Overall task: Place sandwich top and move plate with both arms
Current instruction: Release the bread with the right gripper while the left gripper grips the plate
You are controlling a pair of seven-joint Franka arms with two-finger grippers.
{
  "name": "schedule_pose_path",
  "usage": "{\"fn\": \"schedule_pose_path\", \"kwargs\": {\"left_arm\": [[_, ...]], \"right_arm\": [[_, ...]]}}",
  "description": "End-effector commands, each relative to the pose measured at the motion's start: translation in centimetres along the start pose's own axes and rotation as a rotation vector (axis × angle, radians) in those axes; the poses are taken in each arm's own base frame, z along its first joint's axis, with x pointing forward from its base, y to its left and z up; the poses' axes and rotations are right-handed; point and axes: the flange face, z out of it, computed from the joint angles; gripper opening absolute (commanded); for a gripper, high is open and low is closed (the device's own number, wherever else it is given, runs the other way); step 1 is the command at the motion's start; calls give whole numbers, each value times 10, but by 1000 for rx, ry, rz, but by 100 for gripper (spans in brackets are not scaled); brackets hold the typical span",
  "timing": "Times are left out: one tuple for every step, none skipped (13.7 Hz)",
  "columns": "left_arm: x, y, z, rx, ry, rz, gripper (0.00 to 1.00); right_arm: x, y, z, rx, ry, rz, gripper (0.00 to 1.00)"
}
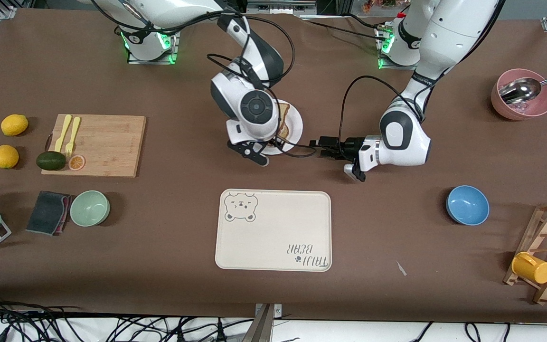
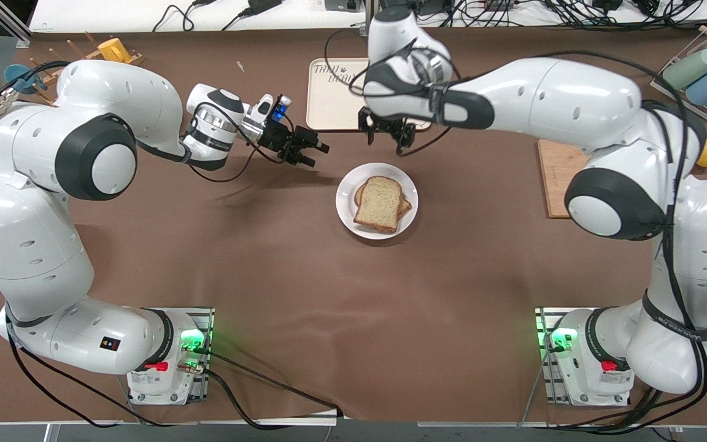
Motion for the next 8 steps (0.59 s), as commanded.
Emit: {"fn": "schedule_pose_path", "kwargs": {"left_arm": [[-11,-1,17,-34,14,35,98],[-15,-5,23,-46,18,47,98],[-19,-7,32,-46,6,59,98],[-23,-4,42,-39,-12,71,96],[-27,1,50,-14,-15,95,93],[-34,1,58,18,-21,131,92],[-37,-1,62,32,-19,151,93],[-39,-1,65,25,-14,158,93]], "right_arm": [[45,41,-57,-6,-33,-89,100],[62,56,-69,-10,-42,-130,100],[75,70,-86,-5,-41,-148,100],[96,87,-95,-5,-41,-151,100],[113,105,-107,-8,-38,-169,100],[130,123,-122,-7,-21,-205,100],[146,140,-134,-12,6,-243,100],[157,156,-150,-8,33,-279,100]]}}
